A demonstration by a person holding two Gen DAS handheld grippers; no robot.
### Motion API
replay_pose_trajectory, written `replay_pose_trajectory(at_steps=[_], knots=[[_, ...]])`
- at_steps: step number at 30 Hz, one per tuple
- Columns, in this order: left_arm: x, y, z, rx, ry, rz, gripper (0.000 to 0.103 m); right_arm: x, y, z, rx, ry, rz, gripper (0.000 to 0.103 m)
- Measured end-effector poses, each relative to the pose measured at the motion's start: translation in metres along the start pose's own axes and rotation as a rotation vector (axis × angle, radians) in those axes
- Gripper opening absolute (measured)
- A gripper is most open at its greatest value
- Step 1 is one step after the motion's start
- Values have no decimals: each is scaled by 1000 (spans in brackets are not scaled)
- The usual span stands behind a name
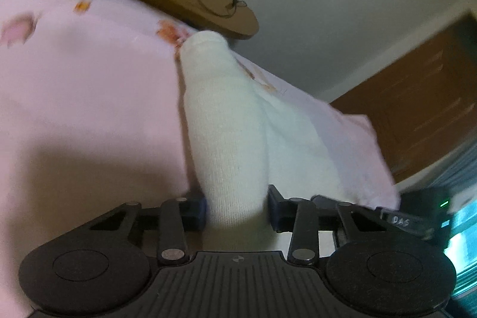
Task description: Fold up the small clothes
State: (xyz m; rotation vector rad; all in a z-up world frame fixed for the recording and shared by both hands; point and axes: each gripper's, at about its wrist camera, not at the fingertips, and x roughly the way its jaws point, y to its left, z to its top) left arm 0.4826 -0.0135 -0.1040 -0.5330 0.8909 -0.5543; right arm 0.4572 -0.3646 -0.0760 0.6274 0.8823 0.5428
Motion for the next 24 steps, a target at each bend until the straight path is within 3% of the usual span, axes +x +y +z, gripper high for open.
replay_pose_trajectory(at_steps=[7,12,18,24], knots=[[-30,-41,5,124,-45,49,34,-21,41,-4,-137,-59,-48,32],[-83,-49,10,143,-88,58,34,-41,82,-5,-201,-74,-28,32],[-167,-20,10,134,-129,119,34,-28,147,-15,-268,-56,45,32],[-254,48,-6,71,-145,222,34,38,201,-40,-271,18,153,32]])
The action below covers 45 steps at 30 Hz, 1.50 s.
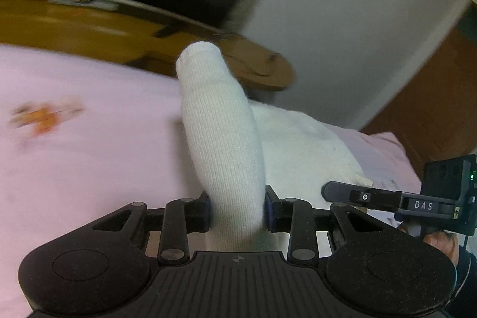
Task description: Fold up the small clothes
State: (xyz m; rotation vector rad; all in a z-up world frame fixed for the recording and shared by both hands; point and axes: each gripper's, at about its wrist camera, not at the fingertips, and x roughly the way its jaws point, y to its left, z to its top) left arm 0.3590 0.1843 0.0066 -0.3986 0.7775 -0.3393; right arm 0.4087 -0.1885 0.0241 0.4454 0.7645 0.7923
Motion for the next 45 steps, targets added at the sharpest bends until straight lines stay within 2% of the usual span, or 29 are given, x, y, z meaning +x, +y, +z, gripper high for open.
replay_pose_trajectory(at_steps=[4,7,8,11,13,16,19,22,24,25,26,28,29,30,31,33,34,35,37,40,42,45], knots=[[-30,60,-23,-73,16,58,34,61,25,-14,14,82,73,32],[-29,108,-47,-177,54,88,35,98,35,-28,25,165,89,32],[-24,122,-56,-206,70,105,46,113,33,-34,29,199,74,32],[-34,151,-79,-345,-12,25,48,144,21,-52,66,284,12,38],[-47,152,-89,-365,-39,5,48,137,16,-51,100,268,43,43],[-61,147,-110,-341,-17,-31,48,108,8,-50,97,271,66,46],[-61,141,-131,-336,9,-58,48,84,-3,-61,124,312,119,49],[-59,141,-136,-388,-19,-77,48,80,-1,-82,142,368,119,48],[-52,140,-141,-435,-15,-125,47,84,2,-89,196,376,144,44],[-52,139,-141,-442,-13,-145,44,86,4,-92,240,400,158,26],[-54,137,-141,-443,-21,-179,43,86,3,-99,305,423,180,19],[-65,131,-146,-444,-28,-201,43,79,3,-106,422,392,243,19],[-67,128,-148,-435,-19,-165,43,69,1,-110,494,365,295,19],[-66,126,-151,-409,3,-99,43,61,0,-114,536,351,316,19],[-68,123,-155,-348,34,11,39,58,1,-117,539,351,298,18],[-77,122,-160,-300,31,49,39,56,4,-125,435,400,125,24],[-83,116,-156,-273,23,108,40,54,5,-127,381,406,90,18],[-85,110,-152,-215,6,163,43,47,5,-124,370,391,93,25],[-89,92,-133,-71,-71,293,53,25,22,-108,229,278,29,27],[-72,82,-95,-5,-160,373,55,15,52,-73,-1,127,-40,24],[-51,80,-75,39,-171,415,55,30,71,-56,-130,65,-134,23],[-6,73,-55,94,-103,501,55,63,81,-37,-220,45,-194,20]])
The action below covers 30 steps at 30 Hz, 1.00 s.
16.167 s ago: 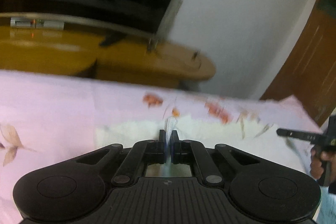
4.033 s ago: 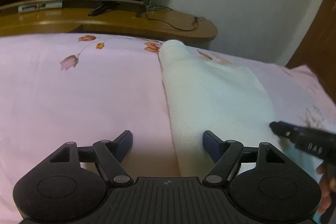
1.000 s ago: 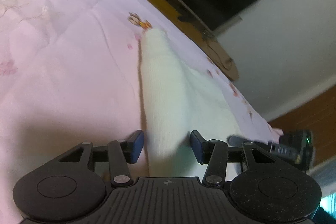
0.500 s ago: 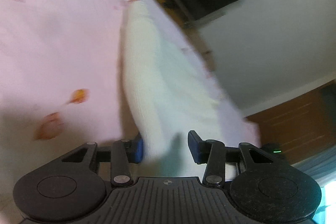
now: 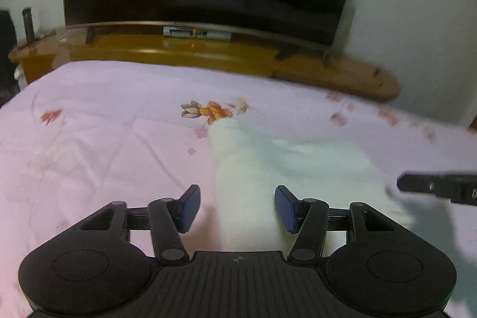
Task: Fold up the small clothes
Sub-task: 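Release the folded sweater and pull both grippers back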
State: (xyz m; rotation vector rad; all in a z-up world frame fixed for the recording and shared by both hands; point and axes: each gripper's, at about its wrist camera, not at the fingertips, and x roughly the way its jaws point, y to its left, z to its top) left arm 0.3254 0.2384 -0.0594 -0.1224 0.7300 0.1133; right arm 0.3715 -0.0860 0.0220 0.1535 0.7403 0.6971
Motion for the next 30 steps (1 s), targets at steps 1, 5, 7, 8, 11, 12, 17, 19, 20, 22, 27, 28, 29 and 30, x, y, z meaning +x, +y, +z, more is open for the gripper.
replay_pose_trajectory(at_steps=[1,5,7,8,11,12,17,19,20,22,27,28,29,30], knots=[[14,0,0,8,40,22,55,14,2,6,-28,6,-21,20],[28,-15,5,-10,83,16,63,61,-5,-11,-87,148,-110,27],[10,-17,4,4,42,20,63,59,-7,-1,-68,169,-118,31],[2,-19,2,25,27,19,63,44,-6,-1,-70,148,-109,25],[-10,-21,-17,55,33,-9,63,10,-1,-3,-93,70,-49,24],[-3,-22,-23,55,59,-14,63,4,3,-10,-100,67,-25,24],[-14,-24,-20,-8,62,-37,63,33,8,-23,-113,161,-82,27],[-37,-29,-29,5,37,-60,63,19,16,-18,-119,142,-114,28],[-44,-31,-36,8,34,-64,63,7,24,-20,-148,114,-113,27],[-60,-34,-61,15,42,-65,63,-14,35,-36,-174,104,-68,29],[-66,-37,-104,-7,67,-8,76,-19,47,-112,-242,159,-73,30],[-70,-38,-101,-21,76,9,82,-21,47,-113,-221,148,-85,33],[-78,-40,-100,-31,69,30,91,-26,48,-110,-195,149,-116,40],[-91,-44,-99,-31,38,48,94,-34,51,-108,-181,134,-139,40]])
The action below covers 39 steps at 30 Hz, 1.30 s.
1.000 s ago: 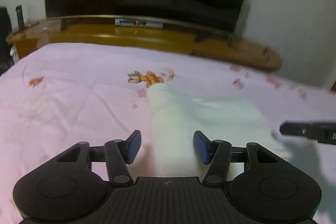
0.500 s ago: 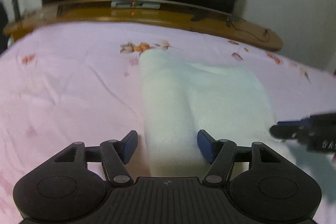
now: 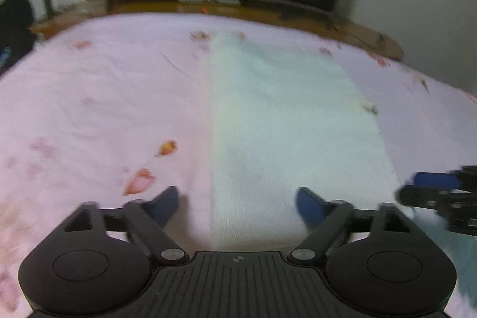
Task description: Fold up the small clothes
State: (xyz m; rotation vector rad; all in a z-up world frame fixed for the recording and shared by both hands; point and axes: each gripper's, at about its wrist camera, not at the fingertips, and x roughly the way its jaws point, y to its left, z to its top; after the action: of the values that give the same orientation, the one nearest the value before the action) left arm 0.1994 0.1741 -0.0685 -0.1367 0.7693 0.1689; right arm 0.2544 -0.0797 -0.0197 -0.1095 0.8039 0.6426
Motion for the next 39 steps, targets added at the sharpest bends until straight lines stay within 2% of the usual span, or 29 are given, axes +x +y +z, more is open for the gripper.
replay_pose_trajectory(at_steps=[1,2,4,8,13,17,24,30,39], knots=[[-13,-4,-1,10,-26,0,98,-12,1,0,13,-26,-7,42],[-27,-9,-3,21,-35,1,101,-27,3,-5,25,-50,-2,52],[-59,-21,-11,39,-59,11,103,-60,8,-13,37,-56,-19,65],[-122,-41,-37,73,-81,-3,103,-125,12,-41,140,-37,-33,69],[-182,-51,-72,72,-98,-51,103,-203,26,-93,263,-67,30,74],[-210,-60,-79,98,-124,-70,103,-240,47,-109,236,-131,8,75],[-251,-71,-94,90,-171,-75,103,-272,90,-105,81,-265,-170,77],[-259,-76,-101,86,-195,-69,103,-265,86,-118,126,-257,-201,78],[-270,-85,-96,92,-238,-67,103,-271,88,-106,100,-317,-227,78]])
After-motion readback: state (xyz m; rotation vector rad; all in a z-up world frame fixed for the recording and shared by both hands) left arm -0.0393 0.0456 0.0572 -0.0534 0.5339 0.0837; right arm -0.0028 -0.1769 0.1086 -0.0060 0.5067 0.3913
